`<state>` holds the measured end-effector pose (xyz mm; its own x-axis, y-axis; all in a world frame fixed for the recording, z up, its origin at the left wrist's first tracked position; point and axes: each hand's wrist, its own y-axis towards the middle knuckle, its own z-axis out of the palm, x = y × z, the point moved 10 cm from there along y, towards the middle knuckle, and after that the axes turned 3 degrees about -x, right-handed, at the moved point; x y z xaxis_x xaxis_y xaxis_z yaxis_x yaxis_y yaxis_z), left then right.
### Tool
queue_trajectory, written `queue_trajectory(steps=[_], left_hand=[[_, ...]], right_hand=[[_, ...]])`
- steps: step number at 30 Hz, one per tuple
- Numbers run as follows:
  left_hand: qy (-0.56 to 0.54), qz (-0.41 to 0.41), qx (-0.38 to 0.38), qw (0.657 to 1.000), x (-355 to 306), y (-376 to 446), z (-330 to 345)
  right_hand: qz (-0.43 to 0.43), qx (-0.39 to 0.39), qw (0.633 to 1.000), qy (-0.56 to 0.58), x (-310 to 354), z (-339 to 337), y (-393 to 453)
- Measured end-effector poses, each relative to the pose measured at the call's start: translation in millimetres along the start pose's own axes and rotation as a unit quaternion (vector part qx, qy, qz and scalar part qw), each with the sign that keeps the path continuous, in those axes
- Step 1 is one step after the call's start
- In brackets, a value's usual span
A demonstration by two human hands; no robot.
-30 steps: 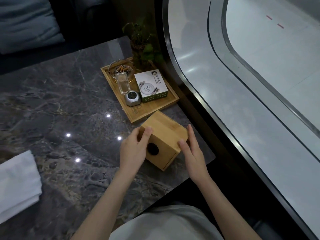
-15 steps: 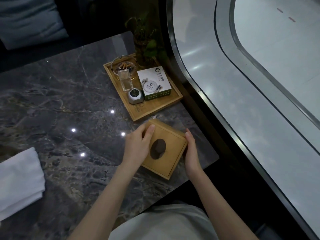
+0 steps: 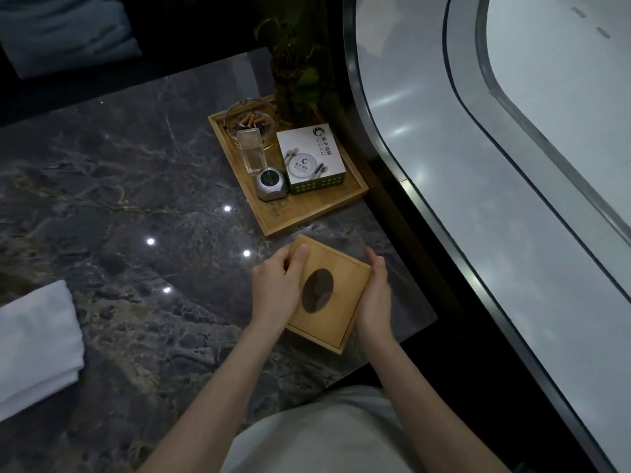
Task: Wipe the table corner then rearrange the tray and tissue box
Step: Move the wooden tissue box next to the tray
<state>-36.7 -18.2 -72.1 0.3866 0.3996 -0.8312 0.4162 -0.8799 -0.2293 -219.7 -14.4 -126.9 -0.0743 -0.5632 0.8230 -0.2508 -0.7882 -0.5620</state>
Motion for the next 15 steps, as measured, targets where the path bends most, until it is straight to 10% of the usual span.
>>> queue_trajectory(steps=[15], left_hand=[[0.069, -0.001, -0.019, 0.997, 0.1, 18.0, 13.1]], right_hand=[[0.035, 0.01, 0.999, -0.008, -3.4, 0.7, 17.9]])
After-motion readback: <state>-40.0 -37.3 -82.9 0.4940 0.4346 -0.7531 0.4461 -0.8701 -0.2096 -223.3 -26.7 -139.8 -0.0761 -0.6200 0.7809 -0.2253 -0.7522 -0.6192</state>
